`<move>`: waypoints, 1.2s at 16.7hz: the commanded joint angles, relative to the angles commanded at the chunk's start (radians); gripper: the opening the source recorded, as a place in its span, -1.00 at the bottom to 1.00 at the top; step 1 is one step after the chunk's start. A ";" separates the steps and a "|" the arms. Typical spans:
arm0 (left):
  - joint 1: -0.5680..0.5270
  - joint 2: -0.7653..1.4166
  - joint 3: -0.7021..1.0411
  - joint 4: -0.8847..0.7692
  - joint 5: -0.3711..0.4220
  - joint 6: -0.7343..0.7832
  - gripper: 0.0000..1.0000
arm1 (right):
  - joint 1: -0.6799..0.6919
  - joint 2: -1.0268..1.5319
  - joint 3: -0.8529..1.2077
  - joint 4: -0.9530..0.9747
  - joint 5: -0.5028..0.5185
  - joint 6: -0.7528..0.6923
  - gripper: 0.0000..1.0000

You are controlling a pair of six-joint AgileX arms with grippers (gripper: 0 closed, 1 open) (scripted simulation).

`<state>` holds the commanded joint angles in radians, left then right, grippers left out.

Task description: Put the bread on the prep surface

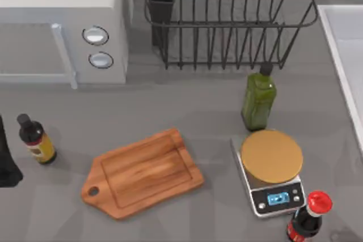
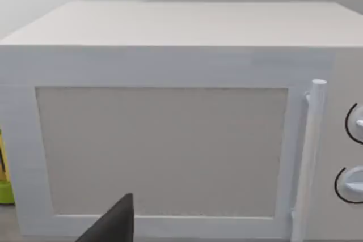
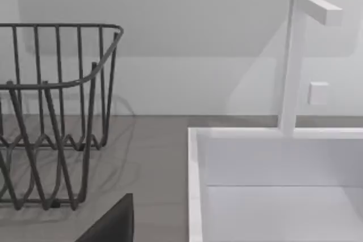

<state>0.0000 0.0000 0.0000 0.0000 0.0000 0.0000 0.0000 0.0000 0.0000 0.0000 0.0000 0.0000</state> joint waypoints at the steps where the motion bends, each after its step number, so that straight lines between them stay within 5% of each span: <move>1: 0.000 0.000 0.000 0.000 0.000 0.000 1.00 | 0.000 0.000 0.000 0.000 0.000 0.000 1.00; 9: 0.056 0.294 0.243 -0.213 0.001 0.056 1.00 | 0.000 0.000 0.000 0.000 0.000 0.000 1.00; 20: 0.208 1.431 1.000 -0.795 0.005 0.290 1.00 | 0.000 0.000 0.000 0.000 0.000 0.000 1.00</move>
<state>0.2076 1.4311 0.9999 -0.7955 0.0052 0.2899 0.0000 0.0000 0.0000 0.0000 0.0000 0.0000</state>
